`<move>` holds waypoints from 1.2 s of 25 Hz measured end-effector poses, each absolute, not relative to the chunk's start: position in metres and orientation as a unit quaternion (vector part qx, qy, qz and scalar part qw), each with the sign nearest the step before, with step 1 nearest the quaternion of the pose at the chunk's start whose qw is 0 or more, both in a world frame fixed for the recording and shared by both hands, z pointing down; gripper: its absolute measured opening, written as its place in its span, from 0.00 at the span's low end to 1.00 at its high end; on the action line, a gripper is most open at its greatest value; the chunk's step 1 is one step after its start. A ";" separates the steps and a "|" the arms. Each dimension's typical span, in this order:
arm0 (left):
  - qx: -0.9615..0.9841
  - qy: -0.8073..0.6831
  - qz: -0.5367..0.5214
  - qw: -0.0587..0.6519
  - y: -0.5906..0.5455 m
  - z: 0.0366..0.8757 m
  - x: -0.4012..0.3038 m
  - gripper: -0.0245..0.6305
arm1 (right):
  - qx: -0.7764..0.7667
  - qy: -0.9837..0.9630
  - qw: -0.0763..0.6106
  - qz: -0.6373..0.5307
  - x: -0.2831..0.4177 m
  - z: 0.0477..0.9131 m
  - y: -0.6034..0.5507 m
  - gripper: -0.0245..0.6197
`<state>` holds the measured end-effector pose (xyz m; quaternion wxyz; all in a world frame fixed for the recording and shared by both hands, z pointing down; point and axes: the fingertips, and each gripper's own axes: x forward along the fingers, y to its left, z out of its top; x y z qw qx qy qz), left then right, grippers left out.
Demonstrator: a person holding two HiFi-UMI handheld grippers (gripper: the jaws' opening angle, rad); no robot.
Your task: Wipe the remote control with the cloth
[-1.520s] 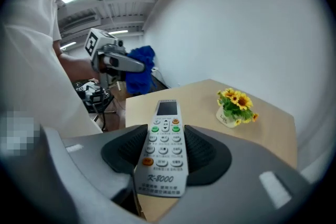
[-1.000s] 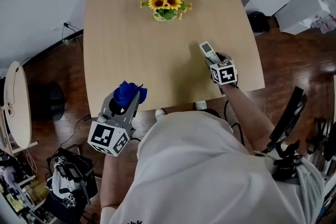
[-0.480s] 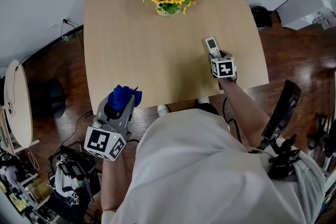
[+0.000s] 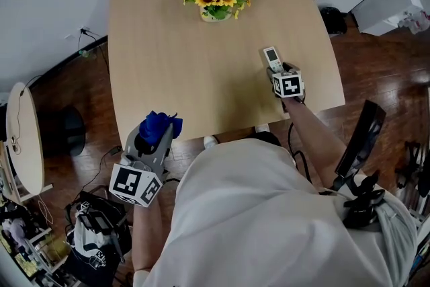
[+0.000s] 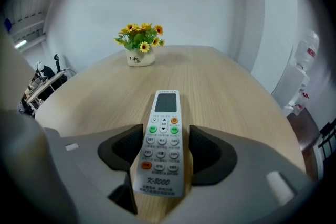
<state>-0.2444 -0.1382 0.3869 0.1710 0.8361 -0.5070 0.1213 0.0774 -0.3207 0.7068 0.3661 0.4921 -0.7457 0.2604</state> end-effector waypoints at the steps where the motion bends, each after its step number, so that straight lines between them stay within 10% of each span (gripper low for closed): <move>1: 0.838 -0.505 0.120 0.171 -0.140 0.387 -0.244 0.26 | 0.494 -0.745 0.366 0.260 0.080 0.706 -0.322 0.48; 30: 0.923 -0.321 0.082 0.195 -0.060 0.427 -0.182 0.26 | 0.479 -0.762 0.347 0.264 0.105 0.585 -0.059 0.52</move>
